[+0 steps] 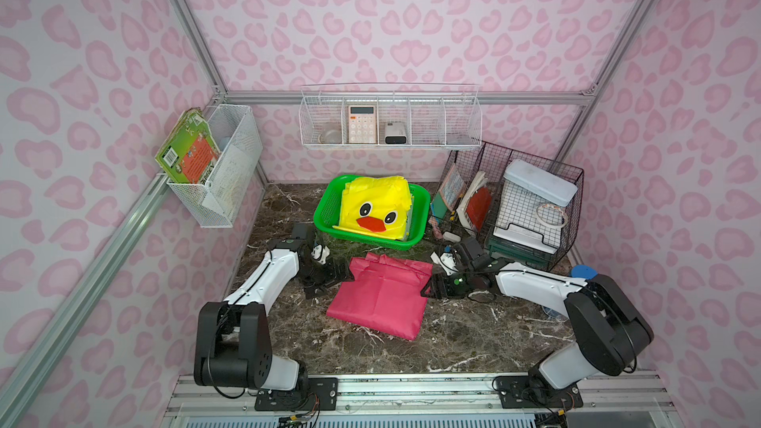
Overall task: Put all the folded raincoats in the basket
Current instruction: Pick up the raincoat from the center of the board.
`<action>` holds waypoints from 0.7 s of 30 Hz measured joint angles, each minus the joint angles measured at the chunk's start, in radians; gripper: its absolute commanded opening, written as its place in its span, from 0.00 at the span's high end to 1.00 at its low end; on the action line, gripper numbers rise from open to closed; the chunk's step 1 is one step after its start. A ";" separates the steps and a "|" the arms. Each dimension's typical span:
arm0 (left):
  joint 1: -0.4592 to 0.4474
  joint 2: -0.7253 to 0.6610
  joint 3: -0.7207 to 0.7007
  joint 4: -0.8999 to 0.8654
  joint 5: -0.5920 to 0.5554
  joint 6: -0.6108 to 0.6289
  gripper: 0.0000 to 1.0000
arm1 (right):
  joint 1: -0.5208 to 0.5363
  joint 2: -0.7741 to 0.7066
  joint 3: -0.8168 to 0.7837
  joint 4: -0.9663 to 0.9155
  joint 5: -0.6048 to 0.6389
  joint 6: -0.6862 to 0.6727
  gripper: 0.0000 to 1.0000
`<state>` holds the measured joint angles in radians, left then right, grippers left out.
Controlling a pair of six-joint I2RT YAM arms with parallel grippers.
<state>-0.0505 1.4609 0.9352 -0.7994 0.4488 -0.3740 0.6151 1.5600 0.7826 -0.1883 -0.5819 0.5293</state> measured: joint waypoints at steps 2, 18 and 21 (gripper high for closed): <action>0.000 0.016 -0.010 0.011 0.002 0.000 0.01 | 0.014 0.015 -0.003 0.021 -0.007 0.024 0.30; -0.001 0.098 -0.087 0.103 0.099 -0.014 0.29 | 0.050 0.132 -0.005 0.166 -0.042 0.099 0.58; -0.001 0.098 -0.092 0.117 0.125 -0.016 0.51 | 0.057 0.136 -0.011 0.169 -0.045 0.106 0.76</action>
<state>-0.0517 1.5585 0.8429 -0.6819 0.5739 -0.3901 0.6720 1.6958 0.7719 -0.0189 -0.6270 0.6357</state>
